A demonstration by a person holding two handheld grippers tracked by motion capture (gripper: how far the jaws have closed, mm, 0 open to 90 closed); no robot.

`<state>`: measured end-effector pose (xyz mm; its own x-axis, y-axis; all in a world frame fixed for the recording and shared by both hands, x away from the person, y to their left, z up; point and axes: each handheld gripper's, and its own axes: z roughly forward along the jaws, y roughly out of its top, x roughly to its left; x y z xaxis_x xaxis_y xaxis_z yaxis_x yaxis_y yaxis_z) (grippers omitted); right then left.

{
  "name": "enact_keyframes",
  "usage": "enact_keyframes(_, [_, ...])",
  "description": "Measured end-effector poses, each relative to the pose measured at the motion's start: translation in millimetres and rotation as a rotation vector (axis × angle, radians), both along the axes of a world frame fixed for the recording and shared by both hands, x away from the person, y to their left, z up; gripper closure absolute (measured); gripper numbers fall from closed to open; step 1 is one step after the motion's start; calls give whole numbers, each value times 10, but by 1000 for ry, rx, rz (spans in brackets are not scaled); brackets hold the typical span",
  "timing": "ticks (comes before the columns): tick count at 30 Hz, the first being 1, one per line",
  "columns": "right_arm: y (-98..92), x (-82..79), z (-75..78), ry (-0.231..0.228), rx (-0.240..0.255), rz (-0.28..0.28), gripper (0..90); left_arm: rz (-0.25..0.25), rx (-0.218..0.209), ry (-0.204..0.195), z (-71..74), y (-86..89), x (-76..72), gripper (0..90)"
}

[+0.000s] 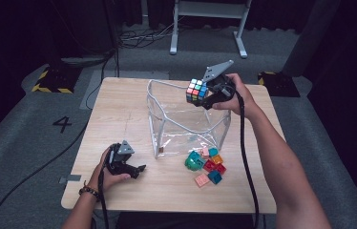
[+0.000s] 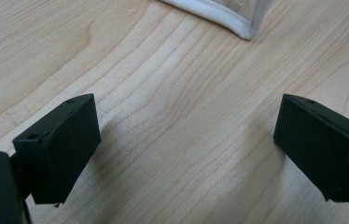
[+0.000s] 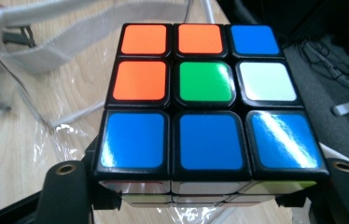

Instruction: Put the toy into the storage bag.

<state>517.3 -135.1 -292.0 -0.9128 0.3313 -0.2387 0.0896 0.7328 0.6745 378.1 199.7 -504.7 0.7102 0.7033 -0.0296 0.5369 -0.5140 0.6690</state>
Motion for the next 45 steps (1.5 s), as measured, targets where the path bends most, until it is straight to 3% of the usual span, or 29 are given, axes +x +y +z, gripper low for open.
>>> enact_keyframes(3, [58,52,-30,10,-59,10,339,-3,3,2,1,1,0,73])
enact_keyframes(7, [150,112,-84,63,-129,28,339,-3,2,3,1,1,0,73])
enact_keyframes(10, [234,170,-136,75,-215,37,339,-4,1,3,0,1,0,73])
enact_keyframes(13, [288,198,-180,93,-271,44,339,-3,2,2,1,2,0,73])
enact_keyframes(16, [341,210,-229,125,-339,29,339,-3,2,2,1,2,1,73])
enact_keyframes(20, [375,245,-286,132,-424,18,338,-2,4,-1,1,2,2,73])
enact_keyframes(28, [315,300,-348,176,-474,-16,338,-3,2,0,1,3,2,73])
enact_keyframes(38, [171,323,-458,183,-636,-44,338,-14,-6,5,-2,1,11,72])
enact_keyframes(43, [87,330,-470,220,-685,-61,338,-14,-6,4,-3,1,11,72])
enact_keyframes(45, [69,341,-472,207,-706,-52,338,-14,-6,3,-3,1,11,72])
